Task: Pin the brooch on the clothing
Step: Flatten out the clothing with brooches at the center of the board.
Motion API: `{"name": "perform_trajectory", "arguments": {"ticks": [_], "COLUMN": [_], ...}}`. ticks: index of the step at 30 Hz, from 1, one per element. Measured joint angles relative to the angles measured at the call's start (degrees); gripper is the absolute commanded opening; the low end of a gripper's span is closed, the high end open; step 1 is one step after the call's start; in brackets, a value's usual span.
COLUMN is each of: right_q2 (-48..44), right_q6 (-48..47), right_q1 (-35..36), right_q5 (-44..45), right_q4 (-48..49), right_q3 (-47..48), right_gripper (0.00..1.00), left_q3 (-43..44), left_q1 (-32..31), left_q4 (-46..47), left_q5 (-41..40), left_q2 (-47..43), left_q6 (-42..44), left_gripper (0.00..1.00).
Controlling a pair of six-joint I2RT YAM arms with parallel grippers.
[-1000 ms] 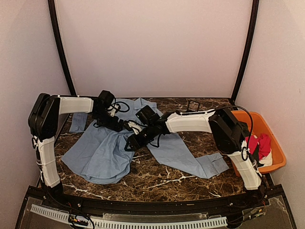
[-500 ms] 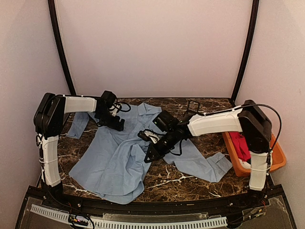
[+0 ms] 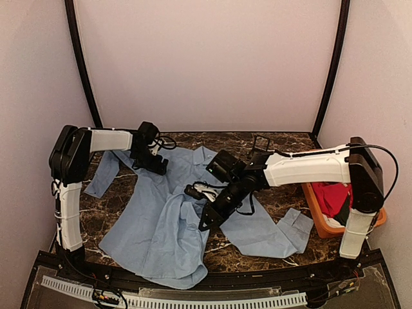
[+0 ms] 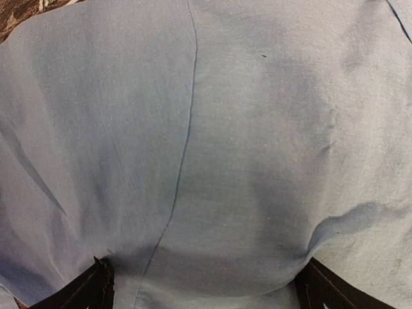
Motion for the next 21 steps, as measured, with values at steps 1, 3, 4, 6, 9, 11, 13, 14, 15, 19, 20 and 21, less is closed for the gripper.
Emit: {"name": "perform_trajectory", "arguments": {"ticks": [1,3,4,6,9,11,13,14,15,19,20,21], "right_q2": [0.4,0.6,0.6,0.6,0.5,0.2,-0.5,-1.2,-2.2,-7.5,-8.2,-8.2], "right_q6": [-0.7,-1.8,-2.2,-3.0,-3.9,-4.8,-5.2,-5.5,-5.7,-6.0,-6.0,-6.0], "right_q1": [0.0,0.0,0.0,0.0,0.0,0.1,0.1,-0.1,-0.4,-4.0,-5.8,-7.3], "right_q5": [0.1,0.5,0.7,1.4,2.1,3.1,4.4,5.2,5.9,8.5,9.4,10.3], "right_q4": [-1.2,-3.0,-3.8,-5.4,-8.6,-11.6,-14.3,-15.6,-16.6,-17.4,-17.0,-16.7], "right_q3": [0.5,1.2,1.3,1.3,1.0,0.2,-0.3,-0.5,-0.6,-0.6,-0.5,-0.3], "right_gripper": [0.0,0.01,0.02,0.07,0.15,0.18,0.23,0.26,0.29,0.31,0.31,0.31], "left_q3": [0.4,1.3,1.7,2.2,2.5,2.6,2.9,3.1,3.3,3.6,3.7,3.7], "left_q1": [0.1,0.5,0.9,1.9,3.2,4.0,4.7,5.0,5.2,5.6,5.7,5.8], "left_q4": [-0.2,-0.5,-0.5,-0.5,-0.4,-0.2,-0.2,-0.2,-0.3,-0.6,-0.7,-0.8], "left_q5": [-0.3,-0.7,-0.9,-1.0,-1.5,-1.8,-2.3,-2.6,-2.8,-2.8,-2.7,-2.6], "left_q2": [0.2,0.7,1.0,1.4,1.6,1.7,1.8,1.9,2.0,2.1,2.1,2.1], "left_q6": [0.1,0.1,0.1,0.2,0.1,0.1,0.1,0.1,0.1,0.1,0.1,0.1], "left_gripper": [0.98,0.98,0.97,0.97,0.97,0.97,0.97,0.97,0.97,0.96,0.96,0.96]}}
